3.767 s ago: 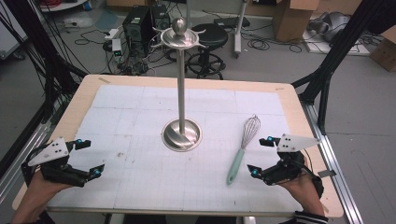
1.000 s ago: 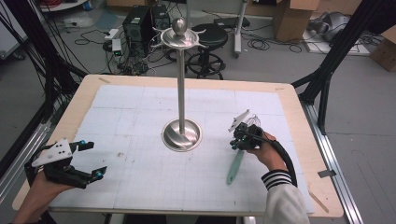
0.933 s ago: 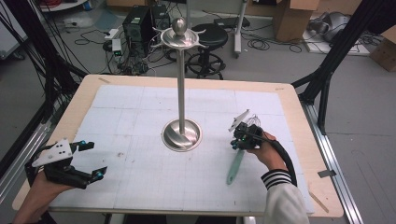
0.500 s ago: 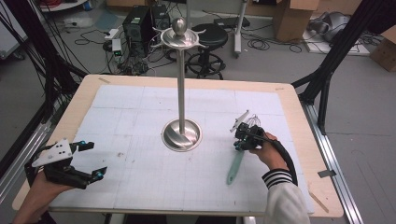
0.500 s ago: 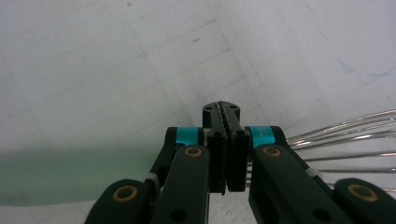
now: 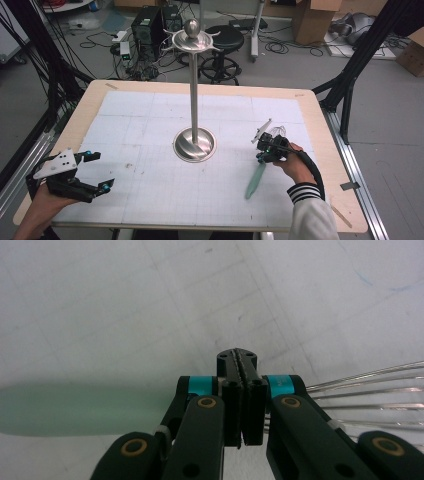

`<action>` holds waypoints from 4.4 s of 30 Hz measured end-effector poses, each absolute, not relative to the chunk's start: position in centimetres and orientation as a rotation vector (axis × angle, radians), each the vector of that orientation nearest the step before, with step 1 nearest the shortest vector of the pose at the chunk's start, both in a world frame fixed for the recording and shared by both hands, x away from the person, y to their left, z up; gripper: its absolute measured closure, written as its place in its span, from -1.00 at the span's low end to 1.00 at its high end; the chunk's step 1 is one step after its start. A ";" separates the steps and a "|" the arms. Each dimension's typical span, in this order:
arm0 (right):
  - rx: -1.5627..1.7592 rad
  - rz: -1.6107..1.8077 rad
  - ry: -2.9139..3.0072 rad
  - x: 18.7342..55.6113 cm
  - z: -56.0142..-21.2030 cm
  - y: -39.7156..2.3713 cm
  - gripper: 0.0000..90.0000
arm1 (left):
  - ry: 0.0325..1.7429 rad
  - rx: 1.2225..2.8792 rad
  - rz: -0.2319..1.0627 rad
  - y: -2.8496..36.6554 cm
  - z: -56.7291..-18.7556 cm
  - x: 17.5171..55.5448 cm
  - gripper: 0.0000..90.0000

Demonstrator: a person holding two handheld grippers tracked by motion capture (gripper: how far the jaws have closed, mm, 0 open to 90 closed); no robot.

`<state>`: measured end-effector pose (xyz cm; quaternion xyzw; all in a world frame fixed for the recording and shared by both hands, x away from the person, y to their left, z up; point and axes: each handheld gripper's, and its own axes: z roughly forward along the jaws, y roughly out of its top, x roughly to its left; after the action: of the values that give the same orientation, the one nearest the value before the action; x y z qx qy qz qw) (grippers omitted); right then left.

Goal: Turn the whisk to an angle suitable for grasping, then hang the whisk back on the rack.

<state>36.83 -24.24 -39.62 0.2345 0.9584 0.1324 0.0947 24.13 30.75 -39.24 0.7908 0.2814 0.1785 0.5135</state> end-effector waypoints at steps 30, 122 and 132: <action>0.765 0.359 2.846 35.3 -39.0 -27.9 0.99 | 0.672 1.908 0.426 30.7 -39.2 24.1 -0.96; 0.072 0.384 3.038 32.4 -36.6 -25.7 -0.99 | 0.689 1.915 0.432 31.4 -39.5 24.1 -0.96; 0.084 0.359 3.075 32.2 -38.8 -26.5 -0.91 | 0.698 1.916 0.435 31.8 -39.5 24.0 -0.96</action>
<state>32.23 -26.48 -38.77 0.0271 0.9926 0.1159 0.0222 24.02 31.77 -39.52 0.7936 0.2892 0.1804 0.5040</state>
